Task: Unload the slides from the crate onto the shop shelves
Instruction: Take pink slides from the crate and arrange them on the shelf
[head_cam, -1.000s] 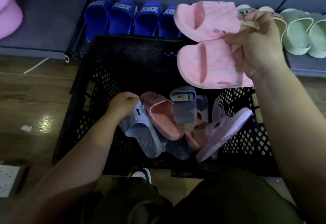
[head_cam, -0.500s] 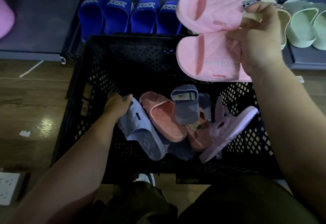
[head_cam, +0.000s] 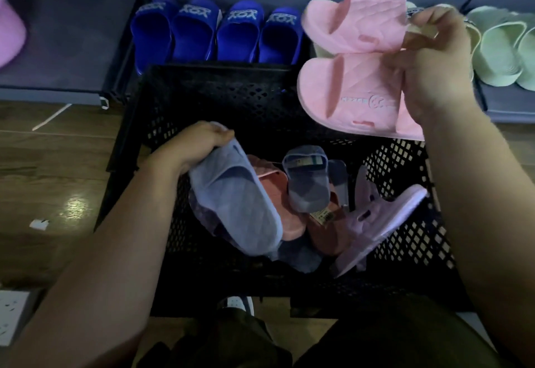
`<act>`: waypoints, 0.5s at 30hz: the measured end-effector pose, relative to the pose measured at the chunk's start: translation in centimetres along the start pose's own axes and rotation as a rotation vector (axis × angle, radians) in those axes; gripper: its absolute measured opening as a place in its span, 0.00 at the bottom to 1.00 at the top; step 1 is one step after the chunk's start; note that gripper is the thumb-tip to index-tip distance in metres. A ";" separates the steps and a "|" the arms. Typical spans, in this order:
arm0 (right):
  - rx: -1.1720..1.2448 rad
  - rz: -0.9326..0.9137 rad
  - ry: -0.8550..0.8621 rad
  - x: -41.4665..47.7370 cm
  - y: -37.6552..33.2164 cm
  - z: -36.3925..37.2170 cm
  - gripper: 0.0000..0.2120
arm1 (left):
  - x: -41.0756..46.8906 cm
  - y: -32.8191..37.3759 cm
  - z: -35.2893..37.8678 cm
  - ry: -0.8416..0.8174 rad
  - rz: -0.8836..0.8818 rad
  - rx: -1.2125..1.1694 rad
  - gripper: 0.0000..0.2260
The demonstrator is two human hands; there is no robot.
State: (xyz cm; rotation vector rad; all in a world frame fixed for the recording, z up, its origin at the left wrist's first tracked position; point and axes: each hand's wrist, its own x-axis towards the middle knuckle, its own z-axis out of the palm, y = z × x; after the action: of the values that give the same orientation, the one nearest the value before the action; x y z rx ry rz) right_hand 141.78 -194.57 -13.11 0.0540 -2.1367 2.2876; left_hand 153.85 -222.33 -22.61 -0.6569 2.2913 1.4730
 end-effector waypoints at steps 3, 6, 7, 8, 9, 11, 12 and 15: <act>0.006 -0.003 0.058 1.0 -0.6 -0.8 0.22 | 3.2 2.5 1.9 -0.002 0.069 0.137 0.09; -0.009 0.037 0.083 1.3 -0.6 -1.7 0.22 | 5.4 2.9 4.7 0.022 0.076 0.379 0.13; -0.006 0.048 0.085 1.3 -0.5 -2.0 0.22 | 5.9 2.7 5.4 0.065 0.096 0.440 0.15; -0.001 0.051 0.082 1.2 -0.3 -2.2 0.23 | 6.3 2.3 6.1 0.108 0.140 0.494 0.16; 0.004 0.049 0.077 1.2 -0.1 -2.5 0.23 | 6.7 1.9 6.7 0.125 0.191 0.557 0.16; 0.006 0.047 0.069 1.2 0.4 -2.8 0.23 | 7.4 1.2 7.5 0.107 0.324 0.705 0.11; 0.004 0.048 0.068 1.2 0.5 -2.9 0.23 | 7.7 1.0 7.7 0.110 0.372 0.748 0.10; 0.001 0.065 0.059 1.1 1.0 -3.1 0.23 | 8.6 0.6 7.8 0.159 0.373 0.735 0.11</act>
State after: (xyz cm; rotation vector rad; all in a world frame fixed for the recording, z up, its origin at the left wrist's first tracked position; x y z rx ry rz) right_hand 140.60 -191.59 -14.28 -0.0830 -2.1395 2.2941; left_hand 146.65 -216.69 -29.74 -0.1339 2.9176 0.5936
